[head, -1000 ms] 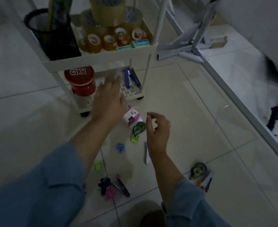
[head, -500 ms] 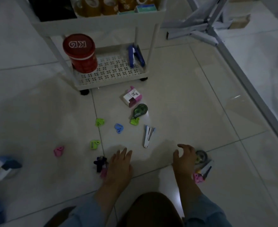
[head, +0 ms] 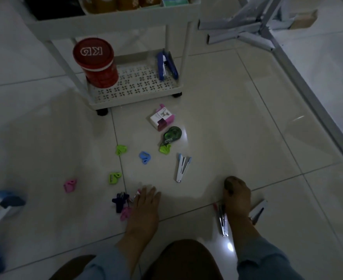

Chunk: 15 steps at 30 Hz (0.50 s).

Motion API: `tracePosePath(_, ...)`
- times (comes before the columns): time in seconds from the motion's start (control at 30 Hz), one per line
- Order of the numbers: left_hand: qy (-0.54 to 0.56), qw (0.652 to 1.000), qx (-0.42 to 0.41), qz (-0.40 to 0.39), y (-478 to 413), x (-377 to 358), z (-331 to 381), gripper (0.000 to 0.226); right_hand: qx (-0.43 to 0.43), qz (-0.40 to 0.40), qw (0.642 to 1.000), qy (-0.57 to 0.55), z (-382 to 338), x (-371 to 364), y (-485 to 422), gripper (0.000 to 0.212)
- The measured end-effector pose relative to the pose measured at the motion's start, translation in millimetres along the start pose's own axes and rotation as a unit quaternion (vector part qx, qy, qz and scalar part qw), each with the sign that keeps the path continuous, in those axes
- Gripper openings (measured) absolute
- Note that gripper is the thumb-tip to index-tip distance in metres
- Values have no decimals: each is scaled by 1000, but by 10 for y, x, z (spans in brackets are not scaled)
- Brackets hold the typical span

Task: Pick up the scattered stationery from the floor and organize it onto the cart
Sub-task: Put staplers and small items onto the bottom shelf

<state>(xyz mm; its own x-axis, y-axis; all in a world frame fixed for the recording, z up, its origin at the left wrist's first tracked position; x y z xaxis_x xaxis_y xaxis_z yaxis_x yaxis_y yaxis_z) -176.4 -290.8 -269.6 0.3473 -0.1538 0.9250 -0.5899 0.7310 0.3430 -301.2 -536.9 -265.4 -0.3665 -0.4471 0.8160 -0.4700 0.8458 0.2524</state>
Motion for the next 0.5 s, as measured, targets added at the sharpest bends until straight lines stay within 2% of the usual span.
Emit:
tracePosePath(0.1, 43, 998, 33, -14, -40, 30, -157, 60, 15, -37, 999, -8, -208, -91, -23, 40)
tracePosePath(0.2, 135, 990, 41, 22, -169, 217, -246, 54, 26, -84, 996, 10, -414, -228, -62, 60)
tracePosePath(0.23, 166, 985, 51, 7, -268, 276, -249, 53, 38, -95, 994, 22, -474, -279, -86, 61)
tracePosePath(0.4, 276, 950, 138, 53, -1059, 669, -218, 55, 26, -88, 996, 10, -574, -315, -155, 53)
tracePosePath(0.5, 250, 943, 214, 46, -1485, 800, -246, 52, 32, -82, 996, 18, -574, -292, -186, 47)
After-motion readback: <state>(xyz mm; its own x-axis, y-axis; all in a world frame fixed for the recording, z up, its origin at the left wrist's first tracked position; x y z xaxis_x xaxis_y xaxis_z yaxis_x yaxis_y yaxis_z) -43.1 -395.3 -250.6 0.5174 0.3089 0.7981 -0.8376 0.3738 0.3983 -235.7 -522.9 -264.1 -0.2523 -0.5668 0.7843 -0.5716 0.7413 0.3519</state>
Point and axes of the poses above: each hand's wrist, its own y-axis away from the middle knuckle, its own x-axis out of the back of the hand, z = x × y, the point moved 7 cm from there along -y, towards the middle knuckle, and after that the axes turned 2 degrees about x, right-handed, at the moved point
